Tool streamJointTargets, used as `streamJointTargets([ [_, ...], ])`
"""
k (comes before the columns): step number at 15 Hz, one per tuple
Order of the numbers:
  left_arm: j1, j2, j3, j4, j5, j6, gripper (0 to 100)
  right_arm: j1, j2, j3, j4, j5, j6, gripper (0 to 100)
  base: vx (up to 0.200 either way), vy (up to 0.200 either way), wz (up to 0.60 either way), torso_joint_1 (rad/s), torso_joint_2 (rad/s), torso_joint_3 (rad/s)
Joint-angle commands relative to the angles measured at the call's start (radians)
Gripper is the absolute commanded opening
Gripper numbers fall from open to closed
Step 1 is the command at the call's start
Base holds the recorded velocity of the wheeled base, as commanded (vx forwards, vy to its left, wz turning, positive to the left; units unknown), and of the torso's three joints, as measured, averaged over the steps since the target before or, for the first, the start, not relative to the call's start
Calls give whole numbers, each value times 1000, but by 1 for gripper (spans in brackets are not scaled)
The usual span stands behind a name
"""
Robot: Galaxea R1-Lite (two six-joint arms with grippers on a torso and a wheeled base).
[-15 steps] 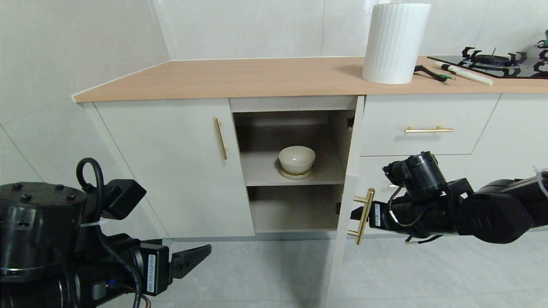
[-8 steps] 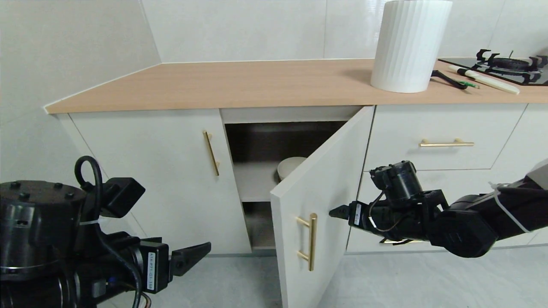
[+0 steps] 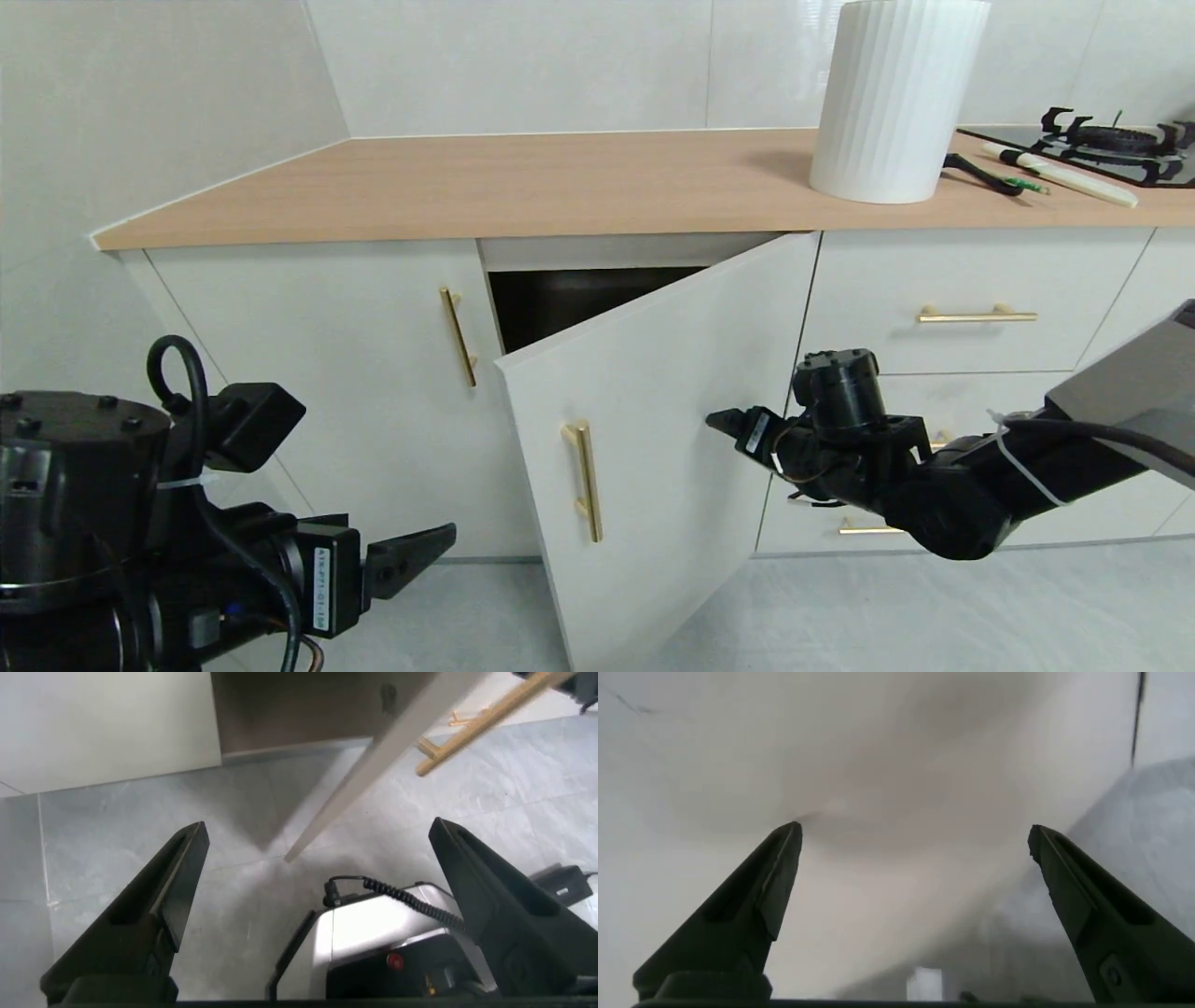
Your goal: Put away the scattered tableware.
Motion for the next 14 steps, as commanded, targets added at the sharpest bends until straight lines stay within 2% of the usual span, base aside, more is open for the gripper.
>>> streamJointTargets([
  [1,0,1,2,-1,0,-1,100,-11,77,-68,-9,-73,22,100,0,0,0,0,0,0],
  [6,0,-2,2,-1,0,-3,100,-83,130,-163,-4,-98,108,100,0,0,0,0,0,0],
  [14,2,1,2,-1,-1,-3,100,-153,266,-337,1,-106,112,100,0,0,0,0,0,0],
])
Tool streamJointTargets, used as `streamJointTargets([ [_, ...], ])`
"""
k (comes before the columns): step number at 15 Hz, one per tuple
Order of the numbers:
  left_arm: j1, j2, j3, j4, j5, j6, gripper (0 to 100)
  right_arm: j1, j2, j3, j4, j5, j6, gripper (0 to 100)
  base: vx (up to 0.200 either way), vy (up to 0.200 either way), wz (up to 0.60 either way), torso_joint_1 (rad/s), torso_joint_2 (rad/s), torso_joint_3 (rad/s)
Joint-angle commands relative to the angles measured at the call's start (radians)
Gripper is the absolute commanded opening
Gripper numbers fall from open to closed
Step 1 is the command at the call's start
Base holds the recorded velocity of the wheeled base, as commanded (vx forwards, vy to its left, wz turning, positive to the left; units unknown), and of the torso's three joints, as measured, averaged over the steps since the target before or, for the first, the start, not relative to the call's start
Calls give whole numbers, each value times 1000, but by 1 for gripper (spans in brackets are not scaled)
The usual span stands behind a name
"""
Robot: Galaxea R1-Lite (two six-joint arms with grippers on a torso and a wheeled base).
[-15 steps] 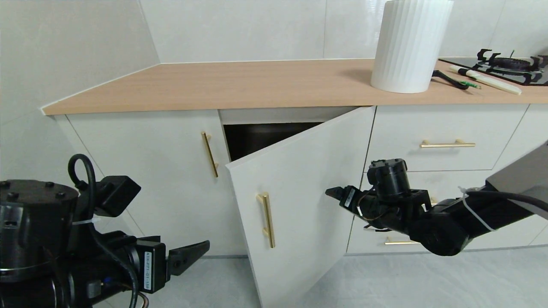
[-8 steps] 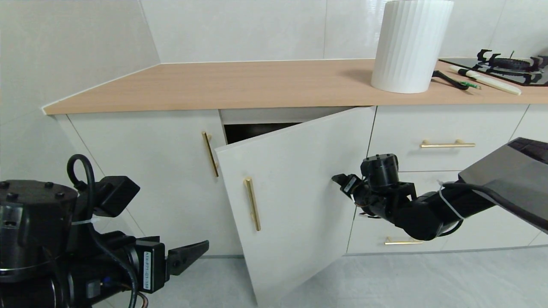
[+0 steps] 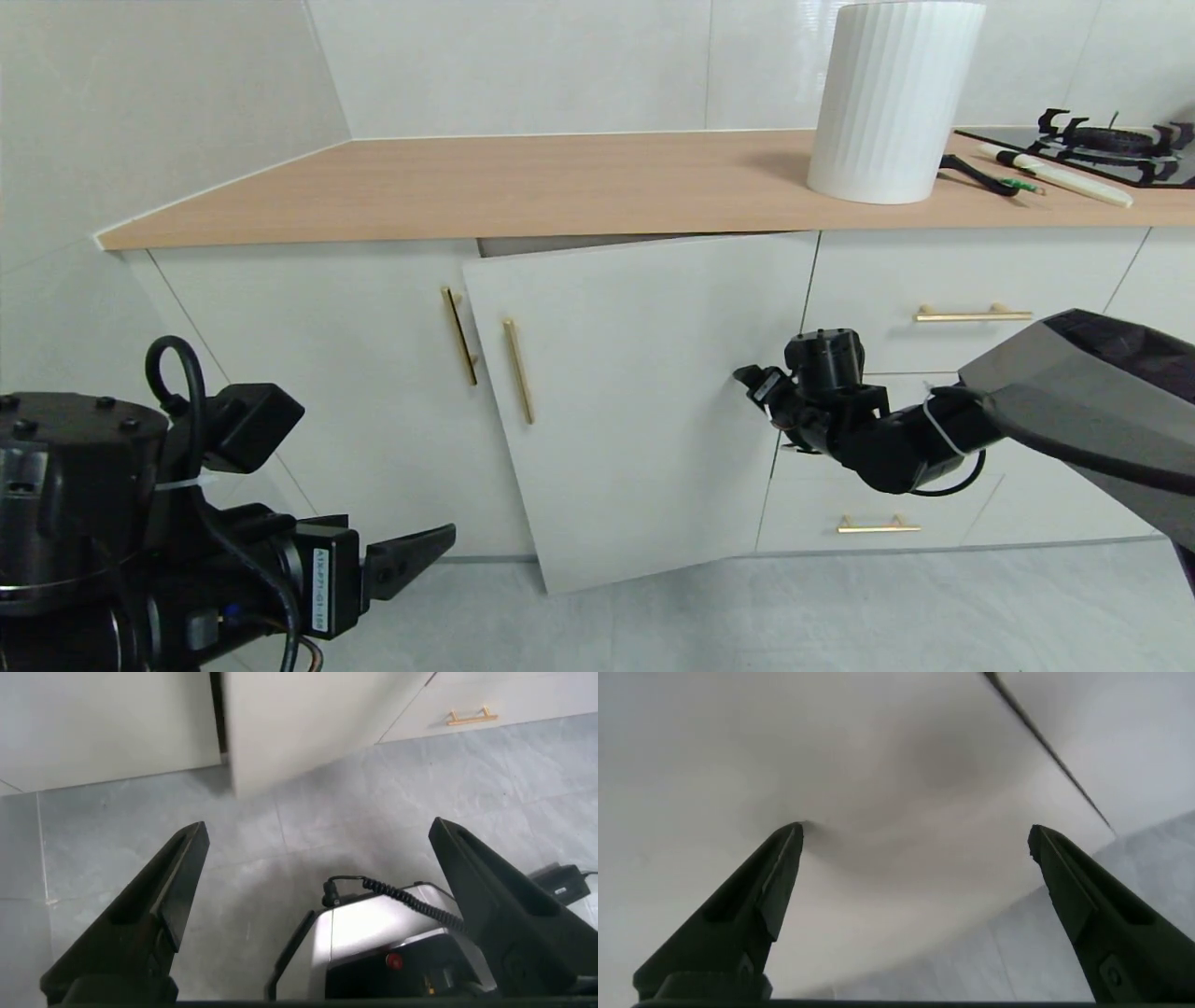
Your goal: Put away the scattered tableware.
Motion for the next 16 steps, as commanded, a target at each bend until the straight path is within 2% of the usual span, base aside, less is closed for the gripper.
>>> streamJointTargets([
  [1,0,2,0,0,1,-1,100,-13,46,-43,-2,-12,0,100,0,0,0,0,0,0],
  [10,0,2,0,0,1,-1,100,-26,17,-40,-2,-29,13,100,0,0,0,0,0,0],
  [12,0,-9,0,0,2,-1,100,1,-93,83,-13,-22,2,100,0,0,0,0,0,0],
  [13,1,-15,0,0,2,-1,100,9,-121,105,-13,-22,-1,100,0,0,0,0,0,0],
  [14,9,-63,2,0,2,4,100,35,-262,217,-15,-28,-49,100,0,0,0,0,0,0],
  [16,43,-168,9,3,13,7,100,56,-449,358,-22,-51,-196,100,0,0,0,0,0,0],
])
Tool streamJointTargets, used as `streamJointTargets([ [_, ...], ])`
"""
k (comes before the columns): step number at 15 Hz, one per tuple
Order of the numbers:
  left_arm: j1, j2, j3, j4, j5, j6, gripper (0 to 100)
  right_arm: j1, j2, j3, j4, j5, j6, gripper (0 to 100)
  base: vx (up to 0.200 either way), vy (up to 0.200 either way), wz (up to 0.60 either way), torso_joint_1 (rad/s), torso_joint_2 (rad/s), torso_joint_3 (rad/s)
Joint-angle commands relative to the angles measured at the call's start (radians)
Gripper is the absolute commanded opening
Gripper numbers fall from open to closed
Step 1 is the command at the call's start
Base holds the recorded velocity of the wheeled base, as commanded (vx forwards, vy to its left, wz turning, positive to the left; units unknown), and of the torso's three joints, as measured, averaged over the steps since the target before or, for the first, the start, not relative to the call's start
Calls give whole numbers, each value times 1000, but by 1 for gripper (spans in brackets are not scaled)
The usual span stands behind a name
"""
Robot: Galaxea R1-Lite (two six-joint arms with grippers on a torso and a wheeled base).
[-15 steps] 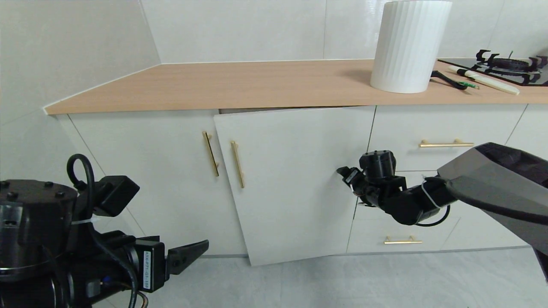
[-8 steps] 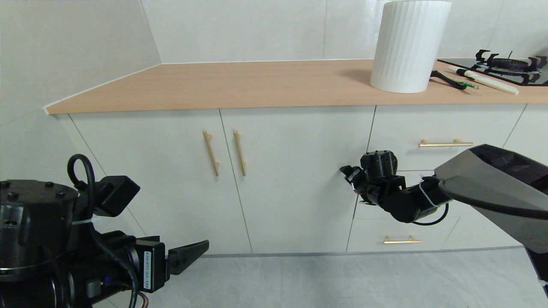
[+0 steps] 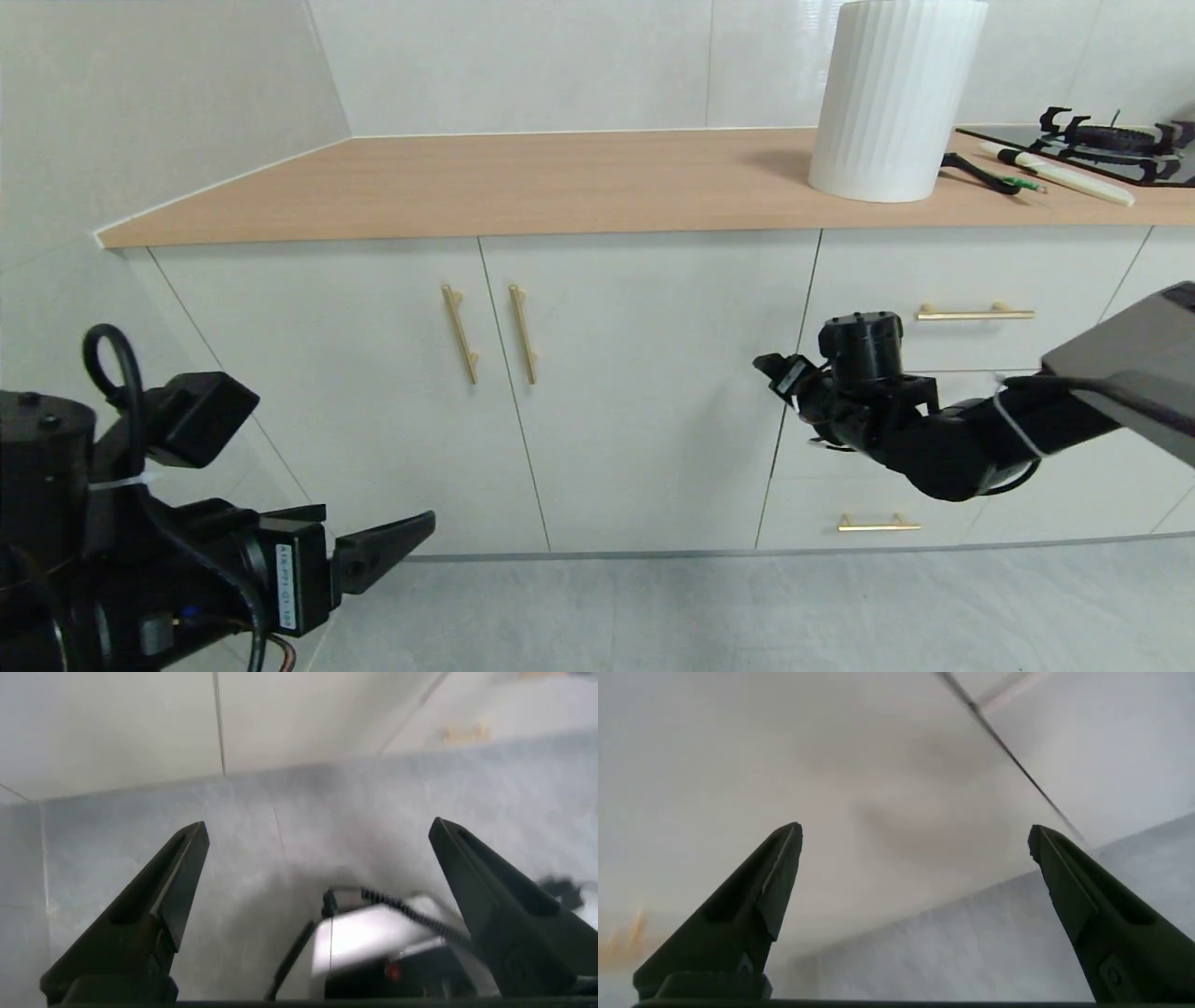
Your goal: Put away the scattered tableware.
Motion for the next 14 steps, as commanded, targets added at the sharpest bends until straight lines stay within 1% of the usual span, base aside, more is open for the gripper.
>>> streamJointTargets([
  [1,40,-188,27,7,16,4,100,44,-379,277,-46,-80,-194,100,0,0,0,0,0,0],
  [2,43,-312,86,20,31,4,100,60,-499,391,-103,-110,-261,100,0,0,0,0,0,0],
  [3,43,-365,121,26,36,4,100,60,-548,440,-127,-112,-293,100,0,0,0,0,0,0],
  [4,44,-545,238,52,39,35,100,58,-718,610,-183,-115,-404,100,0,0,0,0,0,0],
  [5,52,-614,267,67,43,55,100,58,-785,679,-186,-118,-451,100,0,0,0,0,0,0],
  [6,87,-744,284,126,48,76,100,29,-945,805,-189,-119,-571,100,0,0,0,0,0,0],
  [7,138,-870,273,216,48,104,100,-29,-1140,897,-172,-101,-658,100,0,0,0,0,0,0],
  [8,169,-942,251,287,48,139,100,-48,-1269,929,-137,-81,-708,100,0,0,0,0,0,0],
  [9,207,-999,241,354,48,170,100,-68,-1404,942,-57,-81,-754,100,0,0,0,0,0,0],
  [10,257,-1080,234,429,48,228,100,-91,-1611,942,149,-81,-836,100,0,0,0,0,0,0],
  [11,259,-1082,236,449,97,245,100,-118,-1743,935,307,-81,-878,100,0,0,0,0,0,0],
  [12,268,-1079,238,446,207,243,100,-158,-1879,926,449,-81,-915,100,0,0,0,0,0,0],
  [13,299,-1079,239,446,238,248,100,-186,-1963,908,548,-80,-936,100,0,0,0,0,0,0],
  [14,325,-1077,241,446,238,251,100,-201,-2011,894,613,-80,-944,100,0,0,0,0,0,0],
])
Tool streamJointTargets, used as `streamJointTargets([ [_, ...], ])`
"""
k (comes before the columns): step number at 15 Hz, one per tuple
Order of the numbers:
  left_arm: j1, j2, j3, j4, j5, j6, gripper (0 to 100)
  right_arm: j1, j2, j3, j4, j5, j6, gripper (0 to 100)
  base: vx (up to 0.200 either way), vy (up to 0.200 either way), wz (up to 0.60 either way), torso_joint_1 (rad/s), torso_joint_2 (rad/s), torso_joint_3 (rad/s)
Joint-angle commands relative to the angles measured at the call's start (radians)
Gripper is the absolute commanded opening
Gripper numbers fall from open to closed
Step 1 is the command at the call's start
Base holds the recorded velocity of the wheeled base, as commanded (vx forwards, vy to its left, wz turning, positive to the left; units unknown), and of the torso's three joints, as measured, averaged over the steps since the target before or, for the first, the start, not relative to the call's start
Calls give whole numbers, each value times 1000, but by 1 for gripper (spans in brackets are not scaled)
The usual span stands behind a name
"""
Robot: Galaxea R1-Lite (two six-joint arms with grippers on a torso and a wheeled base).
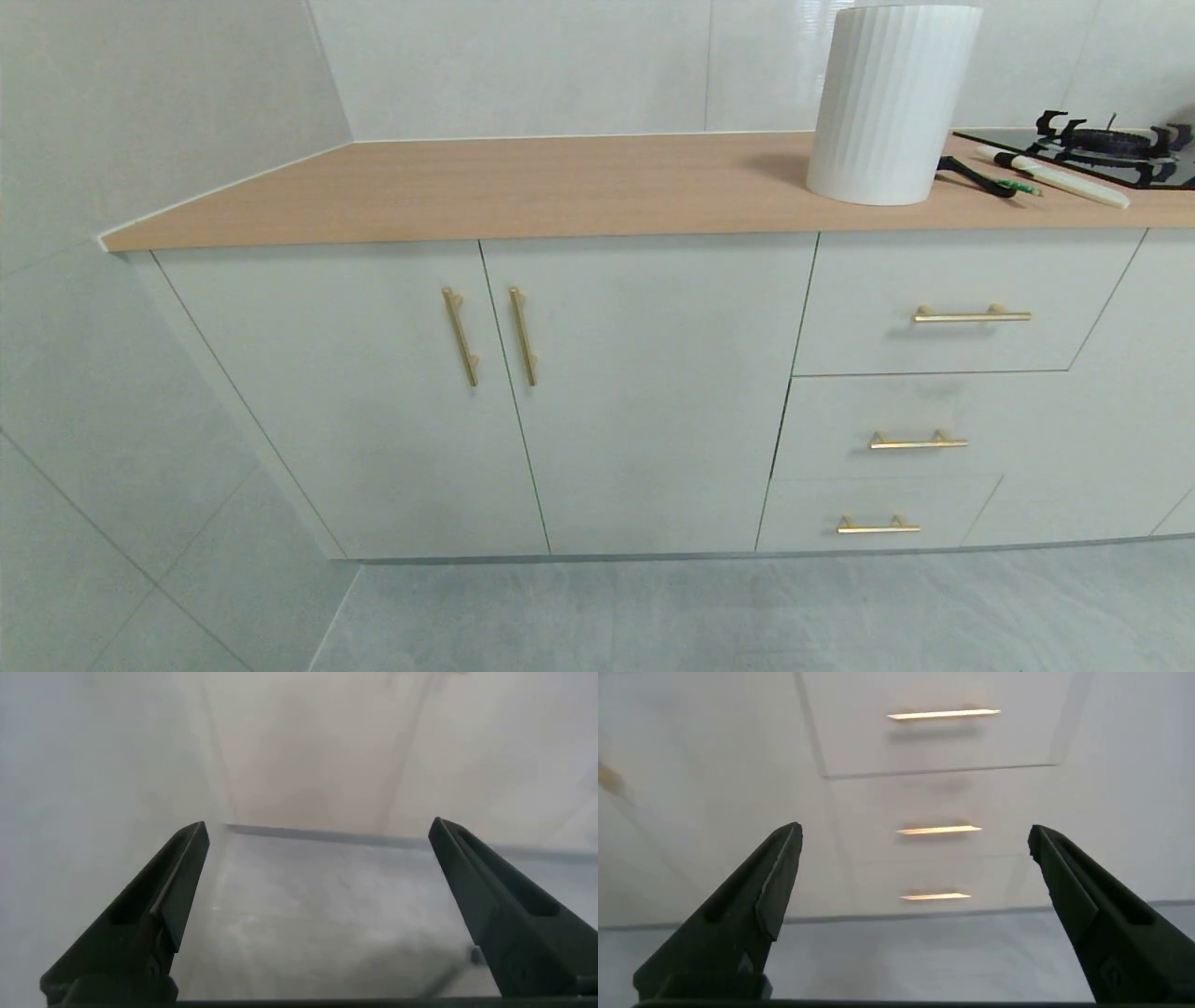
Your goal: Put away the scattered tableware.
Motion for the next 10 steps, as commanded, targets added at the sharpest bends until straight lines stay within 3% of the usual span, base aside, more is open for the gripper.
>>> streamJointTargets([
  [1,88,-53,12,4,8,25,100,-123,-407,8,300,-35,-119,100,0,0,0,0,0,0],
  [2,112,-53,26,-1,19,29,100,-180,-408,10,281,-100,-119,100,0,0,0,0,0,0],
  [3,151,-56,33,-18,20,26,100,-210,-407,15,278,-103,-121,100,0,0,0,0,0,0],
  [4,206,-109,53,-32,-1,46,100,-218,-407,18,277,-107,-121,100,0,0,0,0,0,0],
  [5,218,-146,84,-35,-39,97,100,-263,-419,18,278,-104,-122,100,0,0,0,0,0,0],
  [8,218,-146,226,-161,-41,106,100,-325,-508,82,312,-45,-130,100,0,0,0,0,0,0],
  [10,218,-146,268,-257,-131,101,100,-325,-506,176,225,-45,-122,100,0,0,0,0,0,0],
])
